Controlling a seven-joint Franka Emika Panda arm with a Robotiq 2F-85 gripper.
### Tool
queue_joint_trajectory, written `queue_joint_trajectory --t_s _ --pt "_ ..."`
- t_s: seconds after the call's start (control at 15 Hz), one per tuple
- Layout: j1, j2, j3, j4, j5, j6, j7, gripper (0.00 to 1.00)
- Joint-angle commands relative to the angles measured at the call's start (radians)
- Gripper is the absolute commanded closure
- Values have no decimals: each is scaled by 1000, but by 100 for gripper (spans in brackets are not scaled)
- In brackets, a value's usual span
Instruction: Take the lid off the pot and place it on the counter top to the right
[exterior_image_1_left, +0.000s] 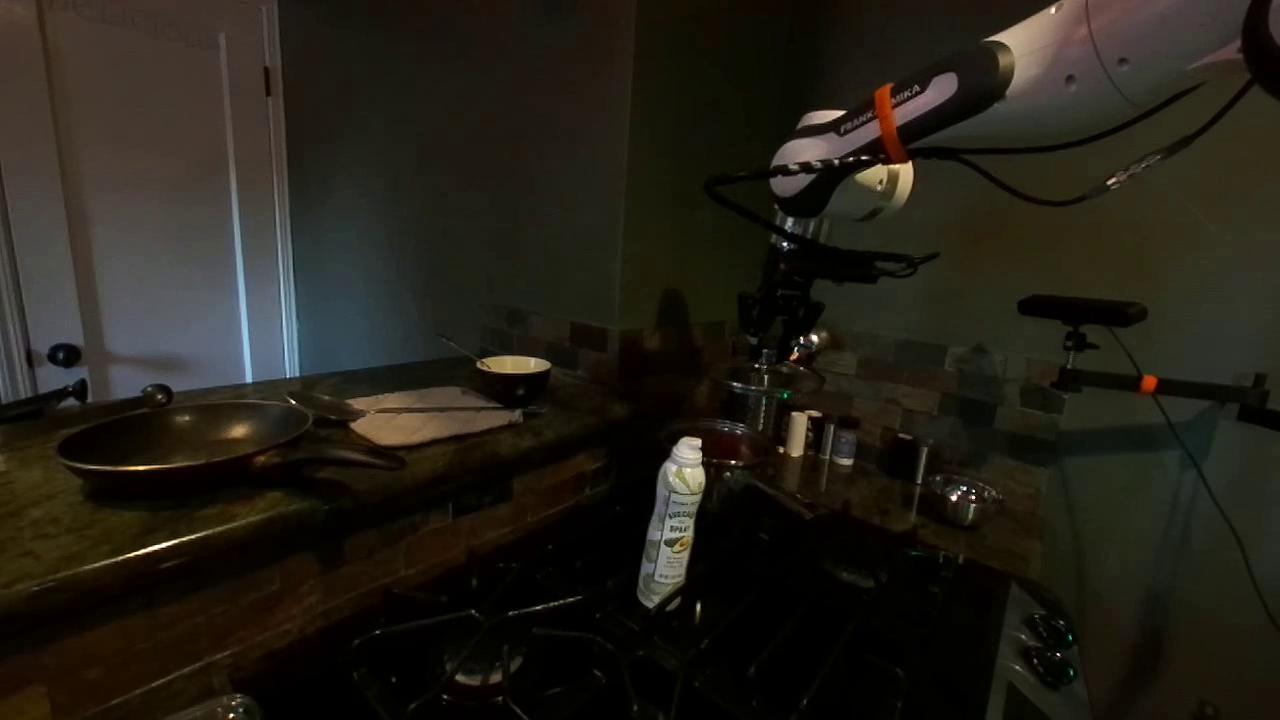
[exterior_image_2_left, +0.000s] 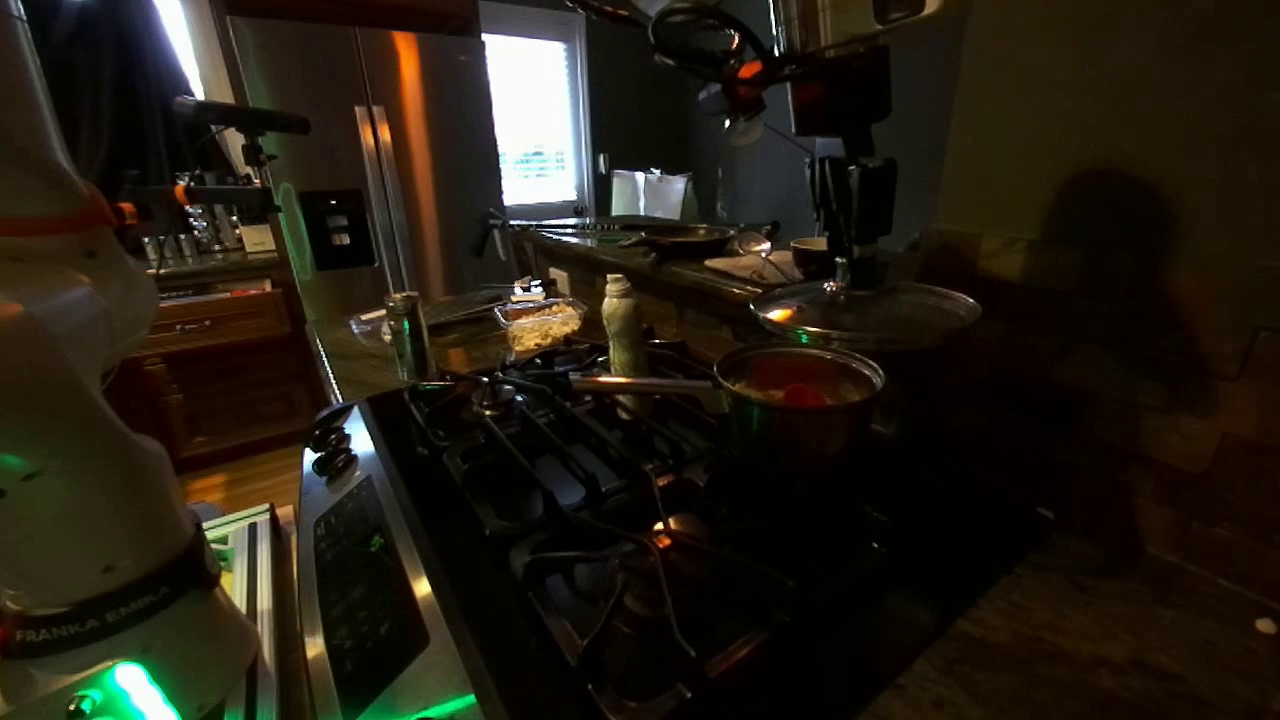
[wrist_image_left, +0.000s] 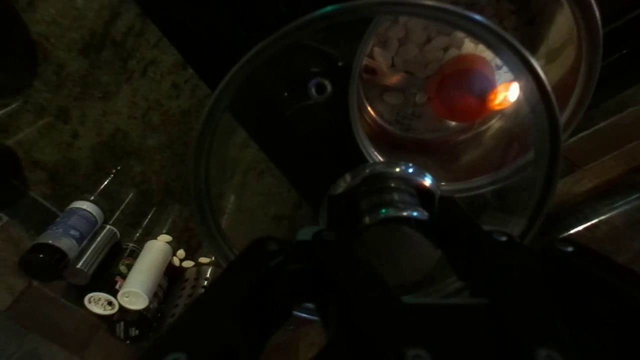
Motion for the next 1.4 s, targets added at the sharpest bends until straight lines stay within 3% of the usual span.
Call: queue_joint_trajectory --t_s 0.0,0.07,0.67,1.0,1.33 --pt "1 1 -1 4 1 -3 2 52" --pt "1 1 0 3 1 -3 7 77" --pt "-115 319 -69 372 240 -184 131 77" --pt "-149 468 -90 488 256 -173 360 77" --pt "-176 566 -97 520 300 -130 571 77"
